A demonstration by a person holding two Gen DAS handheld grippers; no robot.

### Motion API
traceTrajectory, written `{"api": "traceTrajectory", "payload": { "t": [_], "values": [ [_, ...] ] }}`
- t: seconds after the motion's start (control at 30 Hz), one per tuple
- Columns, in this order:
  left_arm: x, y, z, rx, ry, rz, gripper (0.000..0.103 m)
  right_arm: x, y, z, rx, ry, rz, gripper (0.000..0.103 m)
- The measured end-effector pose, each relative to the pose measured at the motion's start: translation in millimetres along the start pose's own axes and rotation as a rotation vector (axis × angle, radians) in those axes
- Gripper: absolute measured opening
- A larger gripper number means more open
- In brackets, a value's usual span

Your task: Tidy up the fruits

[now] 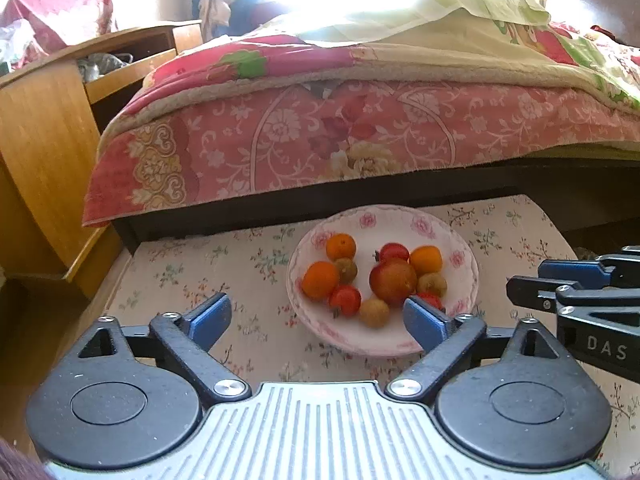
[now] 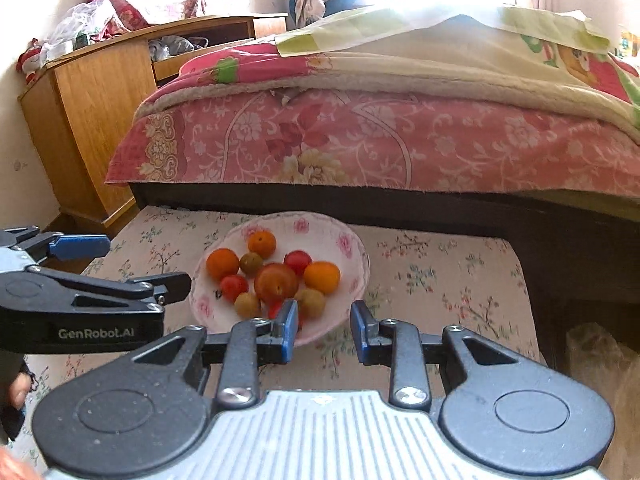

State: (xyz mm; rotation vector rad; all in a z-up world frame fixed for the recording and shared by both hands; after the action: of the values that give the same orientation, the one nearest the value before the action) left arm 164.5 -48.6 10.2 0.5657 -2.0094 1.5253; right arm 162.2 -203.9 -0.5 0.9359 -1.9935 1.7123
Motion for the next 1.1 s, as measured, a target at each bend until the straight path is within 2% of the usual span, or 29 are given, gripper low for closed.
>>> {"api": "traceTrajectory", "payload": {
  "t": [0.13, 0.37, 1.1],
  "values": [
    [11, 8, 3, 0.002, -0.020, 0.006, 0.103, 13, 6, -1, -0.013, 0.004, 0.013, 0.035],
    [27, 18, 3, 0.024, -0.016, 0.006, 0.103, 28, 20, -4, -0.036, 0.016, 0.008, 0.036],
    [54, 43, 12, 0.010, -0.024, -0.017, 0.103, 60, 48, -16, -0.048, 0.029, 0.012, 0.036]
  ]
}}
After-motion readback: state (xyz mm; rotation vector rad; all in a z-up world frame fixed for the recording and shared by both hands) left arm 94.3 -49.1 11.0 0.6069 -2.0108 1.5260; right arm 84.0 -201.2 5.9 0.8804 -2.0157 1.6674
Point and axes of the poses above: each gripper's, at about its wrist camera, not at the fingertips, and x roughly against the way its jaws point, z to its right, y to its underside, the point moved 2 cm from there along -x, roughly the way its jaws point, and after that the axes turned 6 degrees about -x, right-handed, at the moved point
